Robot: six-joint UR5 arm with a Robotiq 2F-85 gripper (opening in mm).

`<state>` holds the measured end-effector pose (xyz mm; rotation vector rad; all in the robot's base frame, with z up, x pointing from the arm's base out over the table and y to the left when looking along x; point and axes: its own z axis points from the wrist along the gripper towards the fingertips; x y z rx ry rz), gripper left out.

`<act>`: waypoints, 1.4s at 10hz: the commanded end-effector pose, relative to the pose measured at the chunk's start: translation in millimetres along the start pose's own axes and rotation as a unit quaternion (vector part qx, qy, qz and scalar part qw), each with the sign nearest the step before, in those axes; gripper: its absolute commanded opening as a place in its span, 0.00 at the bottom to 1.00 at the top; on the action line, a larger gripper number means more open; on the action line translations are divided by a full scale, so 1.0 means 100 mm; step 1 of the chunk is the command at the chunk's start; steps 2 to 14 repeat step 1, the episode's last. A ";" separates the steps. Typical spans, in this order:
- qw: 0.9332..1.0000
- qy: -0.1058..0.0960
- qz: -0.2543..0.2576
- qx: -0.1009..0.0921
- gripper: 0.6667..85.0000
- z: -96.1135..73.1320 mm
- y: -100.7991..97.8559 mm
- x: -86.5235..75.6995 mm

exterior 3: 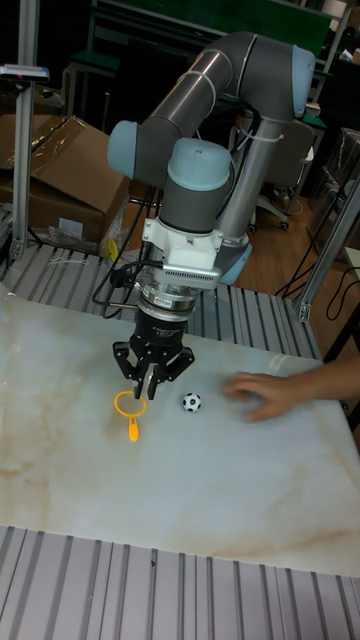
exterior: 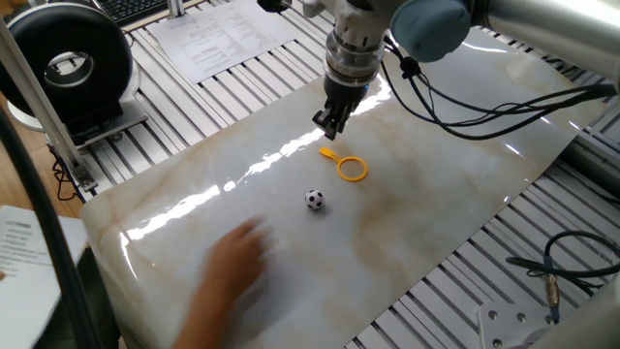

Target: Remove the bubble ring from the ball

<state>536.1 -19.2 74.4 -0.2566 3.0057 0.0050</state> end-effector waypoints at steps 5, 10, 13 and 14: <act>1.000 0.002 0.004 0.000 0.28 -0.02 0.01 -0.01; 1.000 0.002 0.004 0.000 0.28 -0.02 0.01 -0.01; 1.000 0.002 0.004 0.000 0.28 -0.02 0.01 -0.01; 1.000 0.002 0.004 0.000 0.28 -0.02 0.01 -0.01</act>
